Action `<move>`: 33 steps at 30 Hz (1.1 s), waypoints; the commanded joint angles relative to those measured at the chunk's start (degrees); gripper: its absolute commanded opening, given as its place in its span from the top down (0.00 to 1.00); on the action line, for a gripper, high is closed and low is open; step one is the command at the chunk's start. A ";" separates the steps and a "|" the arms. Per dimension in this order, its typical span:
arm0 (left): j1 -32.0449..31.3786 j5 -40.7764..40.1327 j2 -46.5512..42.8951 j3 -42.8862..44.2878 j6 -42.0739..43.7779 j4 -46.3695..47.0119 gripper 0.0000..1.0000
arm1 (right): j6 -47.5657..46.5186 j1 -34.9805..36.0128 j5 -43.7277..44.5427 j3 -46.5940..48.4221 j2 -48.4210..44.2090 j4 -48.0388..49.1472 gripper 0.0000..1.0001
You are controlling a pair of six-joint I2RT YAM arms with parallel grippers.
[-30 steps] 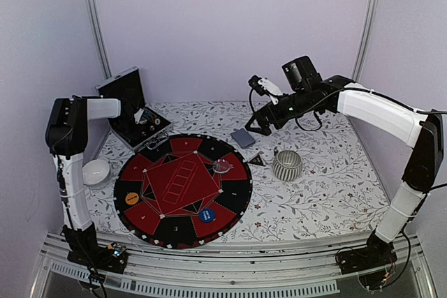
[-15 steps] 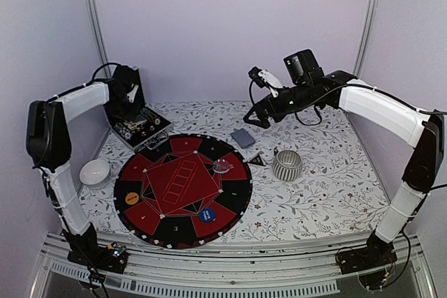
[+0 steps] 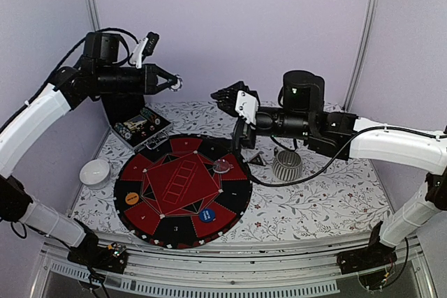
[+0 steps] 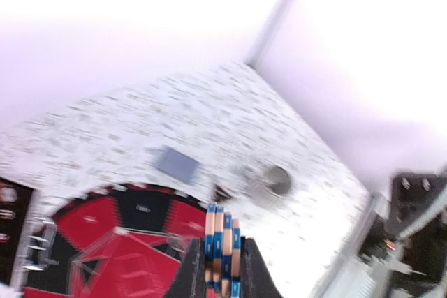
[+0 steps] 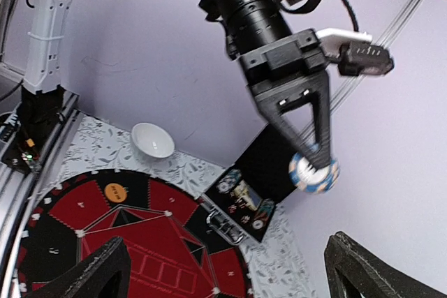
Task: Distribute texas hold em gaming equipment
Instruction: Pass from the left arm to the right
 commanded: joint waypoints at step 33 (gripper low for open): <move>-9.42 13.79 -0.92 -7.35 -8.63 6.86 1.00 | -7.58 -0.94 11.08 14.62 13.65 1.20 0.59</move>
